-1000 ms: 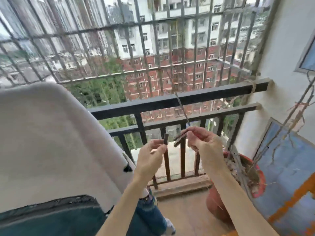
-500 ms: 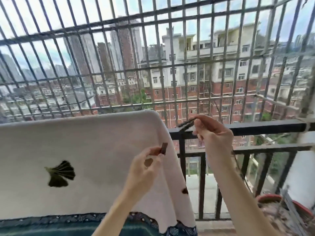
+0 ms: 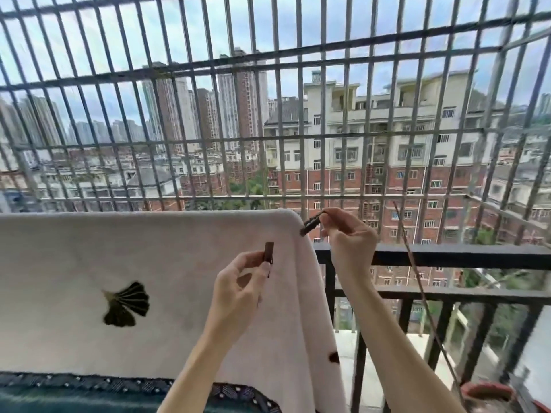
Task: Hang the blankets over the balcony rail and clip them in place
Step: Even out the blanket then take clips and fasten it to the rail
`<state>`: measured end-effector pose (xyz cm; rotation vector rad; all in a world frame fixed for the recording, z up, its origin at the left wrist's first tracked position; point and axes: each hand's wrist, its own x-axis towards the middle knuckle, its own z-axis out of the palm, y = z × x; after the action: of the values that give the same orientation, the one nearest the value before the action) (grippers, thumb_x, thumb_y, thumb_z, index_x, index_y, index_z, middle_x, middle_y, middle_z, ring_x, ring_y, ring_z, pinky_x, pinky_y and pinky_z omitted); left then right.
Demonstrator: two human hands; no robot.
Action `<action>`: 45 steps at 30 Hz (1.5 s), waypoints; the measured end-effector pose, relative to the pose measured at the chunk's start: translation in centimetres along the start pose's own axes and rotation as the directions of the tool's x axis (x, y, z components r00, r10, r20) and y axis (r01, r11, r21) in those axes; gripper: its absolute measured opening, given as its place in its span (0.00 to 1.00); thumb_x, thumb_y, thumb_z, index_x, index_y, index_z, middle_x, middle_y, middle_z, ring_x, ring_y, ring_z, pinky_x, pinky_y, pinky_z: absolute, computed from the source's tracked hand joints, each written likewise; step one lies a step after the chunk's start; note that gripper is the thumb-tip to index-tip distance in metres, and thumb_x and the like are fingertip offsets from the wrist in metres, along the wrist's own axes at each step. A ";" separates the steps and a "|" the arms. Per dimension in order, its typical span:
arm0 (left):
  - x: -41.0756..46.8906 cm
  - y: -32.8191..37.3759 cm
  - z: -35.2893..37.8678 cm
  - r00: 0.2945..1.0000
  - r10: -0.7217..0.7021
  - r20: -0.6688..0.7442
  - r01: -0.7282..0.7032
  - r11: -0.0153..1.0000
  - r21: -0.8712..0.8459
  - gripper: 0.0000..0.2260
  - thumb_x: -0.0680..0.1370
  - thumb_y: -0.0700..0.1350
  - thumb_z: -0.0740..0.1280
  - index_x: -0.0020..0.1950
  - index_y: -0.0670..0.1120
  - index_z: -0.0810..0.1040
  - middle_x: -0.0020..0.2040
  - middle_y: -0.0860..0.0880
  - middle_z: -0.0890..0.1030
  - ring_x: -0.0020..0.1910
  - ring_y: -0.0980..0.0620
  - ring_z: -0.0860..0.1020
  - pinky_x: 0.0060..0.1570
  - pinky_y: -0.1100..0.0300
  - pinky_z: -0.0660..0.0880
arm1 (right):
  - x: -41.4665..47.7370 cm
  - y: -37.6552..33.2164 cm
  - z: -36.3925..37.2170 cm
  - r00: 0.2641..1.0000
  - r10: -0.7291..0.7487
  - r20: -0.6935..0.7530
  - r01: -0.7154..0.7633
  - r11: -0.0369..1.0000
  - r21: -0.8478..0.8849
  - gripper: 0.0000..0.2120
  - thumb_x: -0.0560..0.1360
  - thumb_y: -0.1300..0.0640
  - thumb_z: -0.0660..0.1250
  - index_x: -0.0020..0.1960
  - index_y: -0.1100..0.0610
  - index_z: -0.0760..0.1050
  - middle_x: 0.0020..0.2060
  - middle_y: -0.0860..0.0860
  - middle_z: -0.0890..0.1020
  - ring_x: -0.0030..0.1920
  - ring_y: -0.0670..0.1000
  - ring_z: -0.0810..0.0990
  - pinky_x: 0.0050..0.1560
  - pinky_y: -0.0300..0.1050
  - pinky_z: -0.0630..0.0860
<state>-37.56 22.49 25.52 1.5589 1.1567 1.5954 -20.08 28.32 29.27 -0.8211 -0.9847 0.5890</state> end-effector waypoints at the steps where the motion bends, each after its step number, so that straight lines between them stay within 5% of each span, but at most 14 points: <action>1: 0.1 0.0 0.0 1.000 0.013 -0.011 -0.013 1.000 0.005 0.07 0.79 0.39 0.66 0.52 0.49 0.81 0.37 0.54 0.82 0.25 0.55 0.70 0.25 0.62 0.69 | 0.2 0.2 0.1 1.000 0.004 0.006 -0.003 1.000 -0.012 0.11 0.72 0.67 0.71 0.43 0.52 0.83 0.31 0.49 0.84 0.30 0.47 0.80 0.32 0.38 0.76; 10: 1.5 0.0 1.5 0.998 0.015 -0.063 -0.014 1.000 0.007 0.08 0.79 0.38 0.67 0.51 0.50 0.82 0.42 0.52 0.84 0.26 0.55 0.70 0.24 0.60 0.68 | 1.7 -0.4 0.1 0.954 -0.060 0.295 0.092 0.991 -0.097 0.10 0.72 0.59 0.73 0.53 0.53 0.82 0.41 0.44 0.85 0.33 0.40 0.79 0.34 0.30 0.73; 18: 1.7 0.3 1.5 0.996 0.016 -0.086 -0.014 1.000 0.020 0.07 0.79 0.39 0.66 0.52 0.49 0.82 0.44 0.50 0.84 0.26 0.53 0.69 0.25 0.61 0.69 | 2.3 0.9 -1.0 0.943 -0.025 0.331 0.051 0.996 -0.071 0.18 0.71 0.55 0.74 0.61 0.51 0.78 0.48 0.45 0.84 0.37 0.45 0.83 0.37 0.34 0.77; 24: 1.3 0.5 2.0 0.995 0.015 -0.102 -0.012 0.999 0.032 0.07 0.79 0.39 0.67 0.52 0.50 0.82 0.44 0.50 0.84 0.25 0.55 0.70 0.24 0.60 0.69 | 1.6 0.1 -2.3 0.950 -0.153 0.270 0.183 0.979 -0.086 0.18 0.73 0.49 0.71 0.61 0.49 0.75 0.53 0.42 0.81 0.30 0.42 0.74 0.30 0.33 0.72; 28: 0.9 1.3 1.3 0.990 0.037 -0.138 -0.032 0.999 0.040 0.07 0.79 0.40 0.66 0.54 0.49 0.81 0.45 0.48 0.83 0.26 0.53 0.71 0.25 0.61 0.70 | 0.2 -1.5 -1.3 0.822 -0.290 0.490 0.370 0.926 -0.072 0.09 0.74 0.49 0.68 0.52 0.52 0.81 0.42 0.43 0.82 0.31 0.45 0.74 0.30 0.34 0.69; 31: -0.1 1.9 0.1 0.983 0.053 -0.178 -0.045 0.998 0.053 0.07 0.79 0.42 0.67 0.56 0.49 0.81 0.42 0.48 0.82 0.24 0.54 0.69 0.22 0.61 0.68 | -1.5 -1.4 1.3 0.681 -0.268 0.681 0.445 0.890 -0.096 0.13 0.75 0.46 0.66 0.55 0.51 0.80 0.49 0.40 0.80 0.34 0.46 0.77 0.35 0.32 0.71; 35: -2.2 2.4 -3.2 0.983 0.087 -0.159 -0.061 0.985 0.162 0.08 0.80 0.47 0.66 0.58 0.52 0.80 0.37 0.54 0.80 0.25 0.53 0.68 0.23 0.52 0.63 | -4.7 -0.6 5.6 0.627 -0.206 0.751 0.397 0.914 -0.081 0.12 0.75 0.45 0.66 0.55 0.48 0.80 0.48 0.39 0.80 0.40 0.44 0.79 0.39 0.31 0.72; 38: -3.2 2.3 -7.1 0.968 0.099 -0.231 -0.043 0.971 0.235 0.08 0.79 0.48 0.66 0.56 0.50 0.81 0.38 0.56 0.81 0.28 0.62 0.74 0.29 0.68 0.68 | -7.7 0.3 9.0 0.631 -0.159 0.760 0.273 0.962 -0.026 0.04 0.74 0.49 0.69 0.48 0.46 0.81 0.44 0.41 0.82 0.41 0.44 0.80 0.39 0.32 0.73; 45: -4.7 1.1 -19.5 0.946 -0.052 -0.321 0.069 0.997 0.042 0.09 0.75 0.46 0.72 0.54 0.47 0.82 0.37 0.49 0.83 0.27 0.58 0.73 0.31 0.64 0.72 | -14.4 0.2 19.8 0.581 -0.170 0.796 0.138 0.984 0.109 0.09 0.70 0.48 0.70 0.47 0.49 0.84 0.44 0.41 0.82 0.39 0.47 0.82 0.36 0.36 0.76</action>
<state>-56.03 14.61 26.00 1.3121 1.4132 1.8361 -44.12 24.11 28.18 -0.3889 -1.8649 0.8505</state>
